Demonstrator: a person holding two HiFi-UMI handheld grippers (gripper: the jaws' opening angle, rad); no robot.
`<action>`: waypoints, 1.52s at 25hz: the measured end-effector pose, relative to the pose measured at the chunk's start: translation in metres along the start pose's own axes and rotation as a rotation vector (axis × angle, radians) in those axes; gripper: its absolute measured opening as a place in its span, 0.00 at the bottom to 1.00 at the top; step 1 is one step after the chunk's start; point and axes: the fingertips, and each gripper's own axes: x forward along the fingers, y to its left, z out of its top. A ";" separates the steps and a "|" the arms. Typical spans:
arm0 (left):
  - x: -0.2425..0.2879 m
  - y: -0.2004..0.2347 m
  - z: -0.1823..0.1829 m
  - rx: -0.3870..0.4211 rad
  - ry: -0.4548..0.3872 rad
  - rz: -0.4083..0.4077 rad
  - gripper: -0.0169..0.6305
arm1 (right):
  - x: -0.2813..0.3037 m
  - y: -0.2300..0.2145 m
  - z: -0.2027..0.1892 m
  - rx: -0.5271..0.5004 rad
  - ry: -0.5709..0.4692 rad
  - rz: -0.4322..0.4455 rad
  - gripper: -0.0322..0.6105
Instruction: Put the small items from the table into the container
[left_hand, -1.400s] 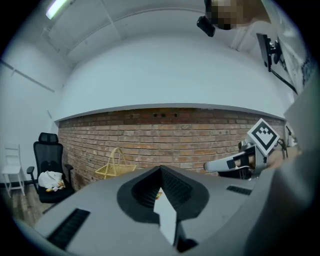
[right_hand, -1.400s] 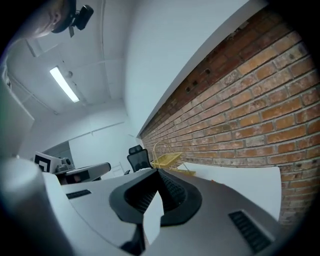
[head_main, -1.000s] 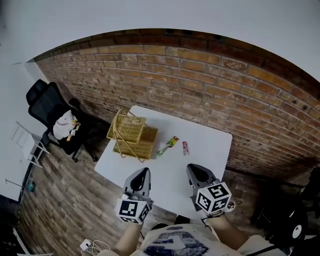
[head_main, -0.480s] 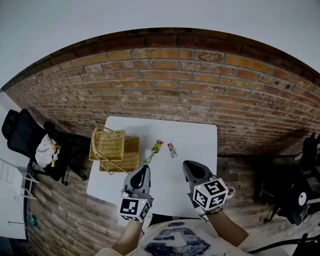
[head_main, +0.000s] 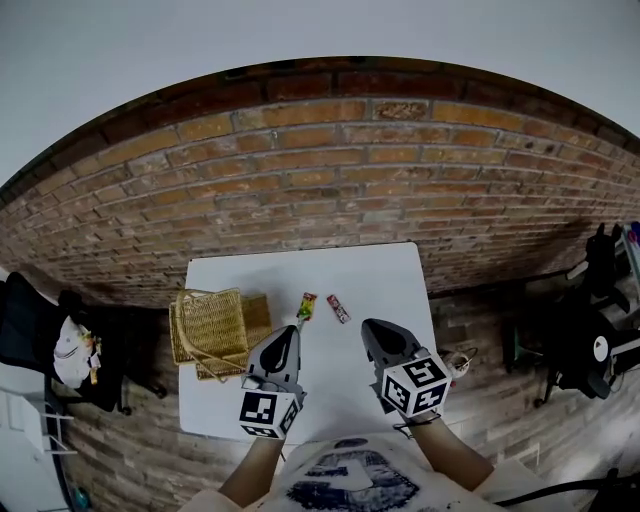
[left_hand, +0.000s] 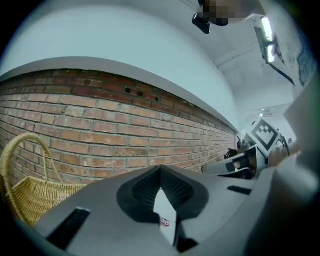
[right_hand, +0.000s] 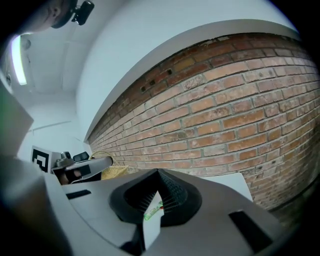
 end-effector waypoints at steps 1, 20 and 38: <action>0.003 0.003 -0.002 -0.004 0.004 -0.010 0.10 | 0.003 0.001 -0.001 0.001 0.000 -0.012 0.08; 0.067 0.038 -0.041 -0.050 0.066 -0.060 0.10 | 0.076 -0.030 -0.033 -0.095 0.126 -0.096 0.08; 0.117 0.058 -0.091 -0.108 0.155 -0.001 0.10 | 0.149 -0.067 -0.089 -0.096 0.316 -0.069 0.33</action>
